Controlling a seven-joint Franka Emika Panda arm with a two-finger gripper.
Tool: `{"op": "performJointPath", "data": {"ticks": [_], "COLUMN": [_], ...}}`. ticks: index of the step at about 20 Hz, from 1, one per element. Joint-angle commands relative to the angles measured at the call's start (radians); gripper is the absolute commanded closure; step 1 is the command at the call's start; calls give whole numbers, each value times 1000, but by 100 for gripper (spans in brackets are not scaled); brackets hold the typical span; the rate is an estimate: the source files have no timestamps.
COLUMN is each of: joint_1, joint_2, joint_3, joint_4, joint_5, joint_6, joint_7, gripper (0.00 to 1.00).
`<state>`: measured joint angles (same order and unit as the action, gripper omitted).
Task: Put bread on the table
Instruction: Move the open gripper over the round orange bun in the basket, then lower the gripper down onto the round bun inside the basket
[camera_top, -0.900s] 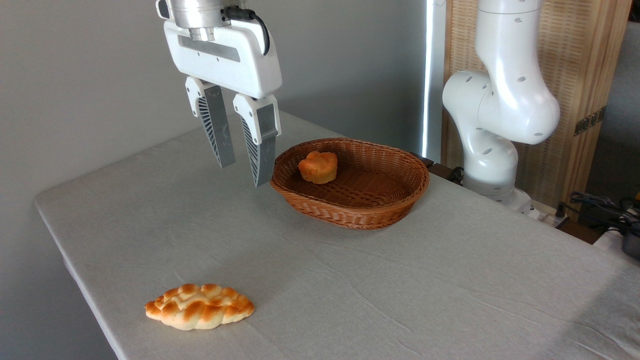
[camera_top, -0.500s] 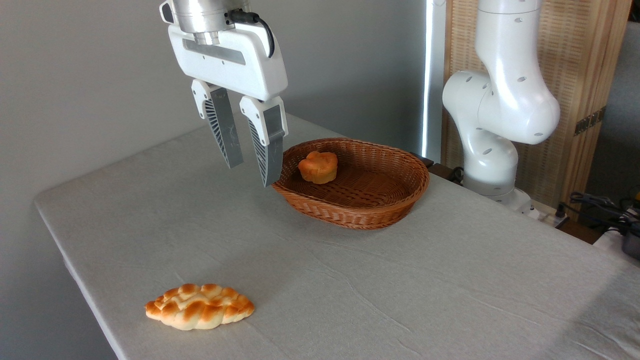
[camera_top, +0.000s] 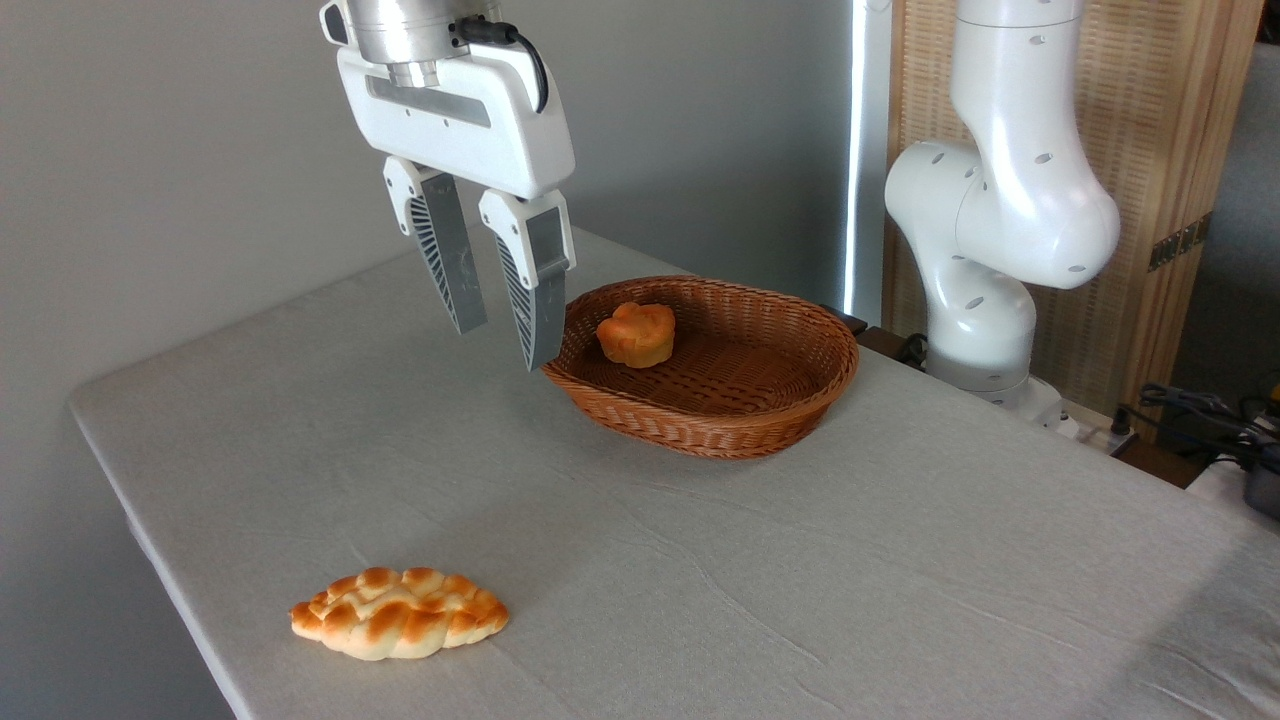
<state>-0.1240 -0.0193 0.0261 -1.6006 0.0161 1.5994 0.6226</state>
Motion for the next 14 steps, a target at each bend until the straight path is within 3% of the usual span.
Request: {"op": "performJointPath", "data": {"ticks": [1,9,14], "joint_1": [-9,-83,-109], "joint_2": [-18,-139,-243], "joint_3": [-5,-8,-11], "joint_4": [-18,-200,-364], "joint_5": [-8,-16,-123], "joint_6": [-19,22,100], "joint_7": [-11,-6,-3], "gripper": [0,0,0]}}
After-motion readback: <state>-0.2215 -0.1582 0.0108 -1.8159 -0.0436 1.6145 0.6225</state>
